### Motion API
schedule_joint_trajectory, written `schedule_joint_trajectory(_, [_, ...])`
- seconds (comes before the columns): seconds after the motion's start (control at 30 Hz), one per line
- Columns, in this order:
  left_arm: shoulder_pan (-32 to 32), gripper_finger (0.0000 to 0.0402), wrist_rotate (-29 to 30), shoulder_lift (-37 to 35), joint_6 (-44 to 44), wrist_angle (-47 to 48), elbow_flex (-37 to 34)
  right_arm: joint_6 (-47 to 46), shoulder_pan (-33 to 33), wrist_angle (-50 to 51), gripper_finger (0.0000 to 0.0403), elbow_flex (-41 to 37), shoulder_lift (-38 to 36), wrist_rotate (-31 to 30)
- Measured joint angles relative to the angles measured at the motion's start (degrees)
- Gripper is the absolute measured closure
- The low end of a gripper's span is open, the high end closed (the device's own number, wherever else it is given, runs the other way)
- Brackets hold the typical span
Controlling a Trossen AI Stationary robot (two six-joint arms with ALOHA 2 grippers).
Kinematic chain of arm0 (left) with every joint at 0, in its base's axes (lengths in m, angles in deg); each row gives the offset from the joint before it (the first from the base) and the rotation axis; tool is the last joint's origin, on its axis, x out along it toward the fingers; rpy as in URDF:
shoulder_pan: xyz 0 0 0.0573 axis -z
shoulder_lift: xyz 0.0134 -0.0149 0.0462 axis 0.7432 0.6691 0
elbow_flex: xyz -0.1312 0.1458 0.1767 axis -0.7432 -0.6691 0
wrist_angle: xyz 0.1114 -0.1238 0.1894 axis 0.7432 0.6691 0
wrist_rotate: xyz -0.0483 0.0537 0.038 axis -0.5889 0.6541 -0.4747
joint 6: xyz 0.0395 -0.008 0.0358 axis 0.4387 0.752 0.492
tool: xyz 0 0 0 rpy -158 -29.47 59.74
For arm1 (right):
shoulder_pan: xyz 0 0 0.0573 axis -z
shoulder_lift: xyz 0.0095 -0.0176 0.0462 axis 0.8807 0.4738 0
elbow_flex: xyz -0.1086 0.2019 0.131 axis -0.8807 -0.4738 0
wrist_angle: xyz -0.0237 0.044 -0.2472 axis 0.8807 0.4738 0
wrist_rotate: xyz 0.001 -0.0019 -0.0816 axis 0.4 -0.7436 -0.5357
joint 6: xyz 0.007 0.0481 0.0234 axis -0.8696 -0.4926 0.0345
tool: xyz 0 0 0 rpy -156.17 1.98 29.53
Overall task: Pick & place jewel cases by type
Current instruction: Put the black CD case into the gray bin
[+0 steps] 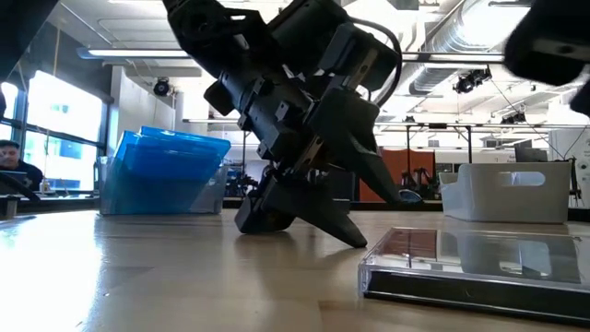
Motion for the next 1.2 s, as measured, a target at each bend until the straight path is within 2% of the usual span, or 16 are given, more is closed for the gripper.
schedule_joint_trajectory(0.13, [1.0,0.0220,0.5,0.0,-0.6,-0.4,0.0,4.9,2.4,-1.1,0.0199,0.0,0.1,1.4])
schedule_joint_trajectory(0.33, [2.2,0.0220,1.6,0.6,-1.2,-3.0,-0.2,6.2,4.9,-4.0,0.0199,-0.3,0.3,0.4])
schedule_joint_trajectory(0.53, [2.3,0.0220,1.5,0.6,-1.1,-3.6,-0.3,9.2,3.8,-5.1,0.0198,-0.4,0.6,-7.7])
schedule_joint_trajectory(0.8, [1.8,0.0220,1.5,0.6,0.6,-2.6,0.0,13.7,0.5,-14.8,0.0198,-0.6,1.1,-12.4])
schedule_joint_trajectory(0.97, [1.0,0.0220,2.0,0.7,0.7,-2.6,0.0,14.2,0.0,-19.9,0.0198,-0.3,0.8,-19.7])
schedule_joint_trajectory(1.13, [1.2,0.0220,2.0,0.7,0.7,-3.4,0.0,13.3,0.3,-17.7,0.0198,-0.5,0.8,-16.2])
schedule_joint_trajectory(1.2, [1.3,0.0220,2.8,0.7,0.3,-4.3,0.0,13.1,0.2,-16.8,0.0198,-0.5,0.9,-16.8])
